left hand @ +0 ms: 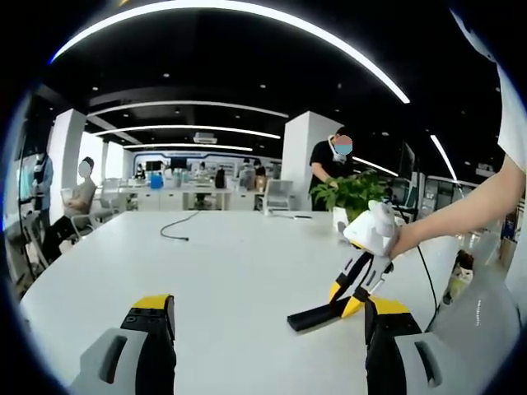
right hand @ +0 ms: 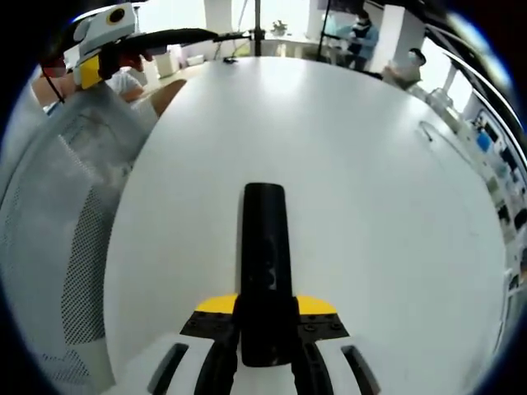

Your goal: Press the specified remote control buttons in sequence, fully releasing each button before pressing the next.

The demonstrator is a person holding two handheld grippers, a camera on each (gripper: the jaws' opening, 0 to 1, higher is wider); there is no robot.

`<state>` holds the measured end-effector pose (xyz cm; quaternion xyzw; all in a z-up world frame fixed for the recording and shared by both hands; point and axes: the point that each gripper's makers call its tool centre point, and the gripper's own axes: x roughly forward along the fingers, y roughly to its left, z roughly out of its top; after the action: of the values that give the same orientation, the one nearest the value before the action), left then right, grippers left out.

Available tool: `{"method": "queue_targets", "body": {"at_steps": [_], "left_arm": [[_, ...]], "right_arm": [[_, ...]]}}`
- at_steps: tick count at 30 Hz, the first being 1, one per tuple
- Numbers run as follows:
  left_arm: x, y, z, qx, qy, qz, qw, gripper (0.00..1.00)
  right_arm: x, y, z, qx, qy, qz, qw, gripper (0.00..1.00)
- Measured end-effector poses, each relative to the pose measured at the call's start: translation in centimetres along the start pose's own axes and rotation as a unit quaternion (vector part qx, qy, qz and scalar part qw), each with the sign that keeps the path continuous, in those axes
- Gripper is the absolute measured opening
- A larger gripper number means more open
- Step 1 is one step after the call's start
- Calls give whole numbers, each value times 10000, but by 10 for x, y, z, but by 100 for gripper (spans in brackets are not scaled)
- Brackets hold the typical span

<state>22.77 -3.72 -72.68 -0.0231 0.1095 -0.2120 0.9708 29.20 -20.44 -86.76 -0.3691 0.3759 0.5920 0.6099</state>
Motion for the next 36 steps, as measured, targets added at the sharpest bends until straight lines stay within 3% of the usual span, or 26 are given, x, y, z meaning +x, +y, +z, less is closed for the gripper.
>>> {"method": "queue_targets", "body": {"at_steps": [36], "left_arm": [[-1,1,2,16,-39,40,10000,100]], "right_arm": [[2,-35,3,-54,91,61,9999,21]]}}
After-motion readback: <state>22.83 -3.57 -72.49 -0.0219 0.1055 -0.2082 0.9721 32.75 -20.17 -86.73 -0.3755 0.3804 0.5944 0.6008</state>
